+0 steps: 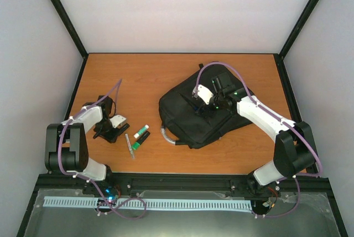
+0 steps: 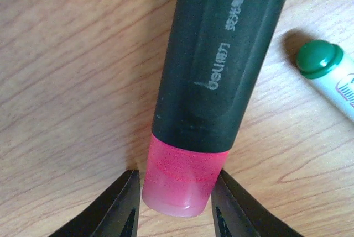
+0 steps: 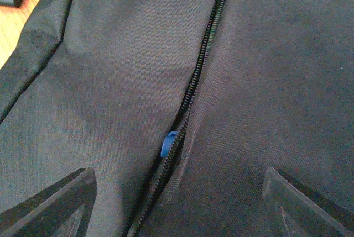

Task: Pack the student bag
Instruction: Pick up the stationery from the center of the board.

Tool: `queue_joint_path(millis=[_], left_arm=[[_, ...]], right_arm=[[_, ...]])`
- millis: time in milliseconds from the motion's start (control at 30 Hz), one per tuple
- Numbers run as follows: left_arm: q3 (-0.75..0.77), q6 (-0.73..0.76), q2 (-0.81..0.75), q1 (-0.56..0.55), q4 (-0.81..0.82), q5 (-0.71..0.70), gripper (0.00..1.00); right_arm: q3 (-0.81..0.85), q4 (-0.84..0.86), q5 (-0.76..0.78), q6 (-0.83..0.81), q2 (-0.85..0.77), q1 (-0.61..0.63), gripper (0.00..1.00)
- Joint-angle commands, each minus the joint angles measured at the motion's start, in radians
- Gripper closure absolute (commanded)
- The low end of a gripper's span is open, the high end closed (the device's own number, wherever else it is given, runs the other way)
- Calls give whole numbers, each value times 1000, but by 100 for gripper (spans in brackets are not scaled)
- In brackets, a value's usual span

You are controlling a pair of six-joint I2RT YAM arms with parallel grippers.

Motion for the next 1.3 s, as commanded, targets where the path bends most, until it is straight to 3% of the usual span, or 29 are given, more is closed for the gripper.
queue_joint_path(millis=[0, 367, 700, 933, 1267], left_arm=[[-5, 1, 5, -11, 23, 17, 62], [24, 15, -30, -17, -26, 44, 77], [311, -58, -50, -39, -233, 212, 79], [509, -114, 8, -144, -319, 375, 80], [515, -81, 48, -303, -337, 435, 80]], right_arm=[[-10, 16, 0, 10, -21, 7, 16], [-11, 23, 34, 9, -22, 8, 16], [62, 83, 167, 99, 7, 7, 22], [86, 91, 149, 100, 33, 9, 22], [96, 84, 137, 62, 72, 40, 22]])
